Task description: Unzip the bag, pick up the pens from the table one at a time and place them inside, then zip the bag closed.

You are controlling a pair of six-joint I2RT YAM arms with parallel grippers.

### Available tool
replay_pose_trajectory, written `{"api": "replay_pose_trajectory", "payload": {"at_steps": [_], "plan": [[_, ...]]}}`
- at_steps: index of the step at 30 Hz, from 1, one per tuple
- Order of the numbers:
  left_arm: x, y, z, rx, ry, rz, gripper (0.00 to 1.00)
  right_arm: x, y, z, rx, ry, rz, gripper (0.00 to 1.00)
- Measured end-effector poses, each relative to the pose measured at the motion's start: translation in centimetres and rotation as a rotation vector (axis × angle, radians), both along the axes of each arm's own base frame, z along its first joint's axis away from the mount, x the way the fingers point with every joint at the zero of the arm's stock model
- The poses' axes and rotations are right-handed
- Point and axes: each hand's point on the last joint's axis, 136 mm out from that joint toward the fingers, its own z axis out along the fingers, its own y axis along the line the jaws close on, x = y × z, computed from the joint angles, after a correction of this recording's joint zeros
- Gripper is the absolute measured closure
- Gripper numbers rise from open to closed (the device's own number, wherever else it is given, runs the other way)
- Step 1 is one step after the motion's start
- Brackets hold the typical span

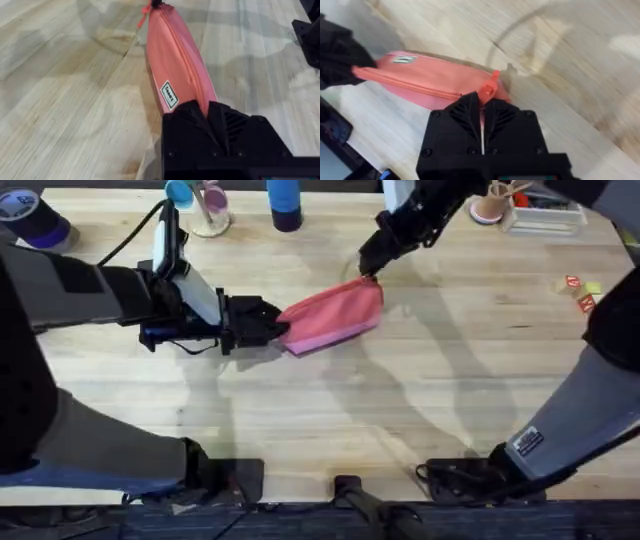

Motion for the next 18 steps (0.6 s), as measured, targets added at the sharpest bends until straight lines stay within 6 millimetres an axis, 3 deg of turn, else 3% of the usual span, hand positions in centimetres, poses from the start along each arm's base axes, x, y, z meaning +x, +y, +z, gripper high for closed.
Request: {"api": "replay_pose_trajectory", "payload": {"at_steps": [8,11,15,18], "plan": [[-0.1,-0.2,0.2,-0.011,0.001,-0.006,0.958,0.7,-4.5,-0.7,-0.016,0.035,-0.106,0.969],[-0.2,0.0,-0.1,0.0,0.018,0.002,0.958,1.3,-7.9,-1.6,-0.088,0.011,-0.166,0.969],[-0.2,0.1,-0.2,0.001,0.018,0.006,0.958,0.0,-11.9,-4.3,-0.156,0.056,-0.245,0.97],[-0.2,0.1,-0.2,0.001,0.018,0.006,0.958,-2.0,-12.3,-7.1,-0.184,0.115,-0.247,0.969]]}}
